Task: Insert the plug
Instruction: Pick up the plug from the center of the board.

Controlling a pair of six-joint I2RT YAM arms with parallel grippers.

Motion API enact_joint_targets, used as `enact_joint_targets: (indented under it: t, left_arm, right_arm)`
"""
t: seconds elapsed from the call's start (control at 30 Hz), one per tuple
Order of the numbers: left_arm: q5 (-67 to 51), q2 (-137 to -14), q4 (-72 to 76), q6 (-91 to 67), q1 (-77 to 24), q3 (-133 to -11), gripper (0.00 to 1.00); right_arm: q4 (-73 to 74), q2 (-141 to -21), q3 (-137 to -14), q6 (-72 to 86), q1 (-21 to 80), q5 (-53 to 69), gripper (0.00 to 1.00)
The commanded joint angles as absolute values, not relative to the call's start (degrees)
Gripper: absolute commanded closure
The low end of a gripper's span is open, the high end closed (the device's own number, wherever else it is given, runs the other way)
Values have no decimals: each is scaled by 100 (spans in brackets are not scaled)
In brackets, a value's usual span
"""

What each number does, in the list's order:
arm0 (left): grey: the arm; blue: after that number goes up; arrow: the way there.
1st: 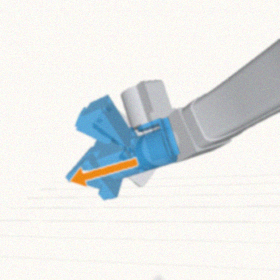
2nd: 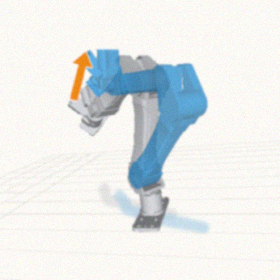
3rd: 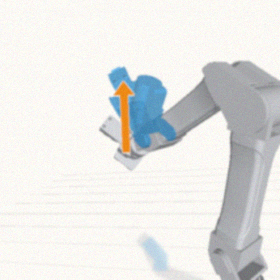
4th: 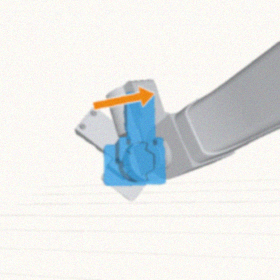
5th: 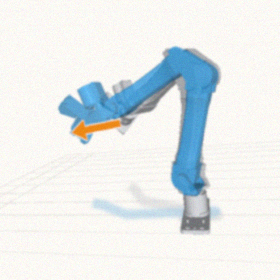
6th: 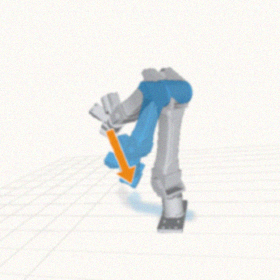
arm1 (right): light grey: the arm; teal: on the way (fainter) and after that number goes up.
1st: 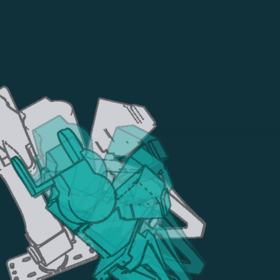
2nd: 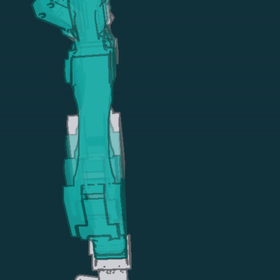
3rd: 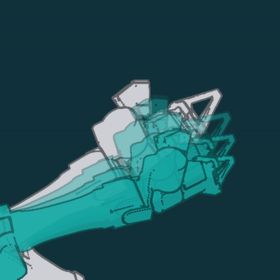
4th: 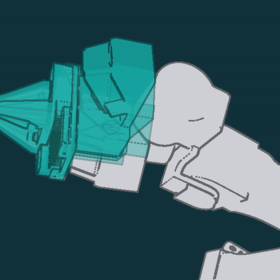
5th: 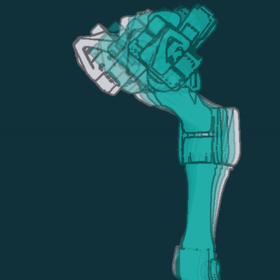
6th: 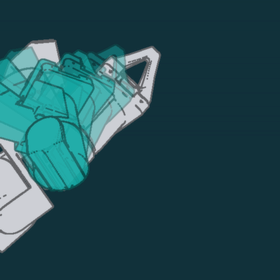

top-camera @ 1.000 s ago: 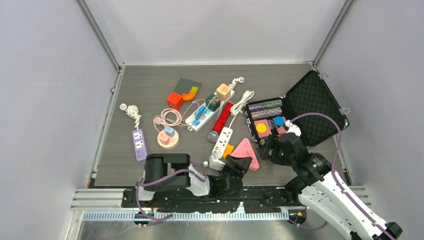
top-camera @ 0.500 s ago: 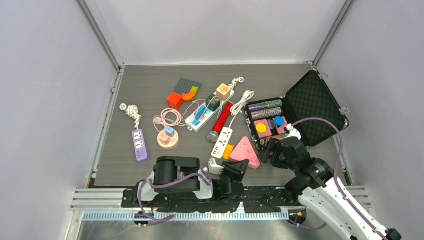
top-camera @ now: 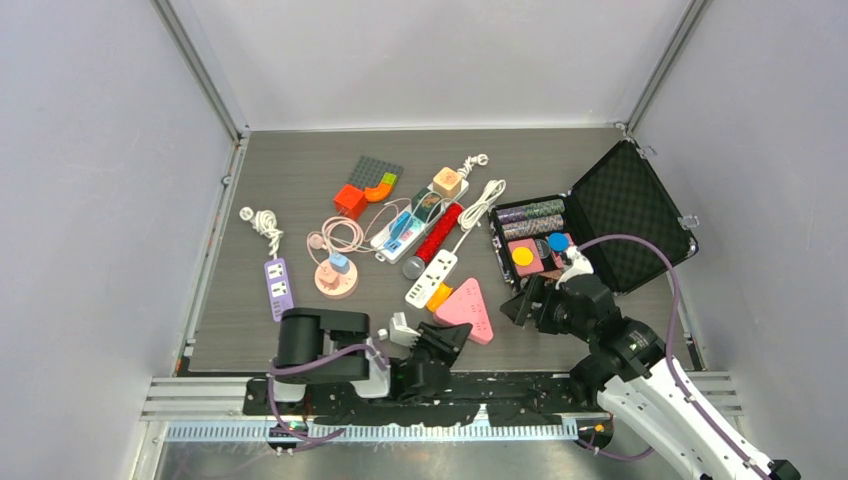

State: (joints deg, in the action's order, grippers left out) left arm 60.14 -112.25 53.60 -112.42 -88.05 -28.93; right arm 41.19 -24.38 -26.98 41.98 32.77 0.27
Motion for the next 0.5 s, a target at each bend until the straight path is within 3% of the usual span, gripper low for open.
enact_joint_targets:
  t: [0.0, 0.47]
  left_arm:
    - [5005, -10559, 5509, -9808, -8614, -2229, 100]
    - [2895, -7940, 4073, -8264, -8104, -1978, 100]
  right_arm:
    - [3354, -2529, -2595, 4043, 3260, 688, 10]
    - [2183, -2745, -2161, 4241, 3257, 1970, 1]
